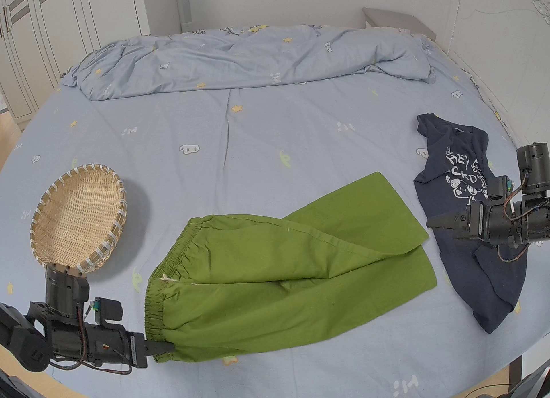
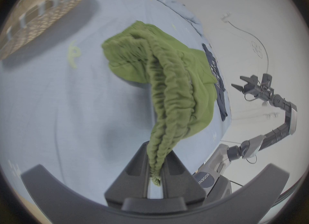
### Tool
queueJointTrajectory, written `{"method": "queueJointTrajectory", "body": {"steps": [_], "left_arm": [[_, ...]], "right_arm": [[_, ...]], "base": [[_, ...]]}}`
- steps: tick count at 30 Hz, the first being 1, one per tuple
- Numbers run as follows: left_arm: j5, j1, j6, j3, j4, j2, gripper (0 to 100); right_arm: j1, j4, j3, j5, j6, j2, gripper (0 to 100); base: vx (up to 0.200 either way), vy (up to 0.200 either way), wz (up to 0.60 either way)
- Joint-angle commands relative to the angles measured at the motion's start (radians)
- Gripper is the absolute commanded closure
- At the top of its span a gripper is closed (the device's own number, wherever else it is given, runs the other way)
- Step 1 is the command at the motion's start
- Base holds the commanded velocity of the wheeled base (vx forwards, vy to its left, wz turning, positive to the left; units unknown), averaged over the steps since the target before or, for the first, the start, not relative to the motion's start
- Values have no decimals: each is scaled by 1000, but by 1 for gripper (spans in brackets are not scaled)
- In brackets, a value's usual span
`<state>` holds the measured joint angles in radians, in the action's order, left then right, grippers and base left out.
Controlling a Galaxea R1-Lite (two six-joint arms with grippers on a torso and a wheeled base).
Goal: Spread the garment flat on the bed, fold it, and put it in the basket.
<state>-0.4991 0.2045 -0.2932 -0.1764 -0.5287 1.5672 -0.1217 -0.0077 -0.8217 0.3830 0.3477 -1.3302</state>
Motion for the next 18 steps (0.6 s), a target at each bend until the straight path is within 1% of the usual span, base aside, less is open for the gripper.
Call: {"method": "queueJointTrajectory", "body": {"steps": [1, 3, 7, 9, 10, 12, 13, 14, 18], "left_arm": [[1, -154, 5, 51, 1, -47, 100], [-1, -174, 12, 48, 1, -29, 100], [-6, -169, 12, 46, 0, -9, 100], [-6, -158, 12, 38, 0, 13, 100], [-6, -158, 12, 35, -2, 19, 100], [-6, -158, 12, 34, -2, 20, 100], [-6, -158, 12, 17, -2, 39, 100], [-6, -160, 12, 9, -2, 48, 100], [-6, -165, 9, -35, -2, 103, 100]], "right_arm": [[152, 92, -37, 185, -6, -67, 0], [160, 94, -27, 198, -13, -98, 0], [165, 89, 6, 203, -47, -176, 0], [177, 87, 22, 211, -91, -231, 0], [178, 87, 29, 228, -107, -248, 0], [178, 87, 30, 234, -111, -253, 0], [178, 89, 44, 303, -139, -279, 0], [175, 87, 50, 320, -145, -287, 0], [166, 80, 61, 330, -168, -330, 0]], "base": [[0, 0, 0], [0, 0, 0], [0, 0, 0], [0, 0, 0], [0, 0, 0], [0, 0, 0], [0, 0, 0], [0, 0, 0], [0, 0, 0]]}}
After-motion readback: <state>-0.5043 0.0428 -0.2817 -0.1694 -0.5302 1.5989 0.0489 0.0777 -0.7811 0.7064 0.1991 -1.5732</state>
